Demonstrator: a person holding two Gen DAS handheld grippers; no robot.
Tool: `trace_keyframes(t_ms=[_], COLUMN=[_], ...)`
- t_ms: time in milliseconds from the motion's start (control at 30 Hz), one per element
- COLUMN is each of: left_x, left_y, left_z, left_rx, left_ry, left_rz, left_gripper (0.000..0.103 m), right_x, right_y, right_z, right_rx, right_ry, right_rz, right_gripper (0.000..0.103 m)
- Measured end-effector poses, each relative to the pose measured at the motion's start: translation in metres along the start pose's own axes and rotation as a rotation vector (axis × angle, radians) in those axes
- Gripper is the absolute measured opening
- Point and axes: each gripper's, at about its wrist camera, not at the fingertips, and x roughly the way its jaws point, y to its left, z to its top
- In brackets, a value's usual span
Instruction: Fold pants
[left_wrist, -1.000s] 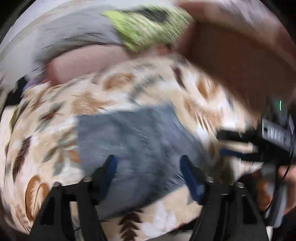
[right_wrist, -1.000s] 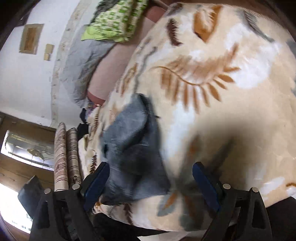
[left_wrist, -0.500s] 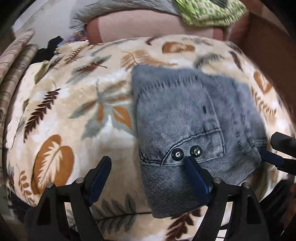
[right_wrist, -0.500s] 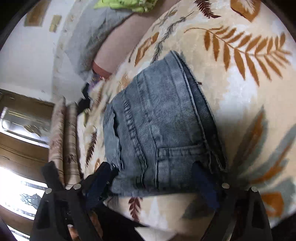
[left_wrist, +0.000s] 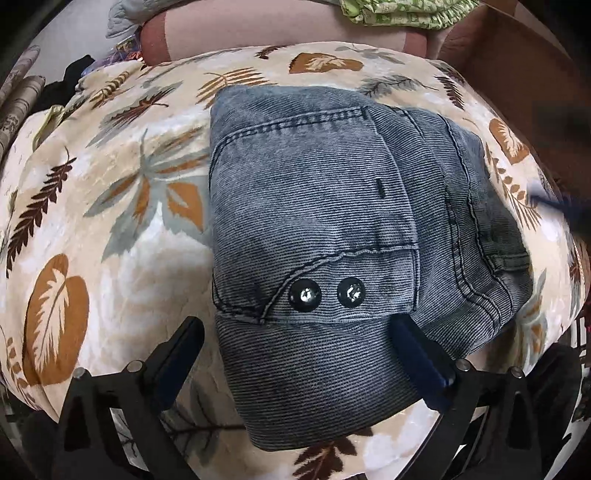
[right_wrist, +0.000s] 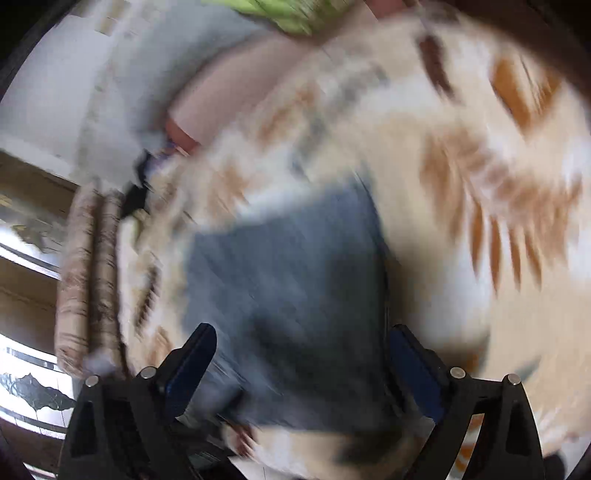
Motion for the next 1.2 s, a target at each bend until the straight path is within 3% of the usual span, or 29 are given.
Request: trace_keyframes(t_ms=[67,133,200,233,300,400,600,700,767,833,967,1067,1167,1200], left_x=[0.002,0.004,0.002,0.002,0.002,0.001,0.000,0.012,0.012,0.011,0.002,-0.007,-0.015,-0.012], left_y=[0.002,0.003,0.005,0.005,0.003,0.004,0.004,0.008,0.009,0.007,0.007,0.008,0.014,0.016], left_z=[0.000,0.000,0.002,0.002,0.002,0.002,0.002,0.012,0.012,0.013,0.015,0.016,0.017,0.017], left_rx=[-0.005,-0.011,-0.015,-0.014,-0.002,-0.013,-0.015,-0.018,-0.020,-0.015,-0.012,-0.011,-0.052,-0.059], left_ry=[-0.002,0.003,0.003,0.001,-0.002,0.007,0.003,0.003,0.003,-0.002,-0.012,-0.031,-0.075,-0.076], left_rz=[-0.008,-0.017,-0.021,-0.022,-0.009,-0.016,-0.012,-0.010,-0.010,0.002,0.011,0.017,-0.011,-0.005], left_gripper=[0.102,0.102,0.102,0.102,0.102,0.102,0.102,0.102,0.102,0.102,0.102,0.101,0.101,0.101], right_x=[0.013,0.036,0.082,0.105,0.101,0.078,0.024,0.020,0.041,0.035,0.017,0.013,0.033,0.033], right_y=[0.016,0.011,-0.011,-0.032,-0.041,-0.017,-0.008,-0.017,-0.039,-0.046,-0.030,-0.020,-0.035,-0.040], right_z=[0.025,0.040,0.047,0.044,0.042,0.035,-0.007,-0.034,-0.055,-0.059,-0.059,-0.067,-0.080,-0.079], right_rx=[-0.006,0.011,0.021,0.090,0.147,0.060,0.018,0.040,0.078,0.100,0.089,0.071,0.078,0.088], right_ry=[0.019,0.069,0.151,0.192,0.139,0.128,0.095,0.119,0.188,0.138,0.126,0.108,0.158,0.151], right_rz=[0.147,0.237,0.083,0.008,0.079,0.020,0.141,0.130,0.109,0.154,0.123,0.165,0.102,0.118], right_gripper=[0.096,0.096,0.096,0.096,0.103,0.103,0.103,0.103,0.102,0.102,0.102,0.102,0.102,0.102])
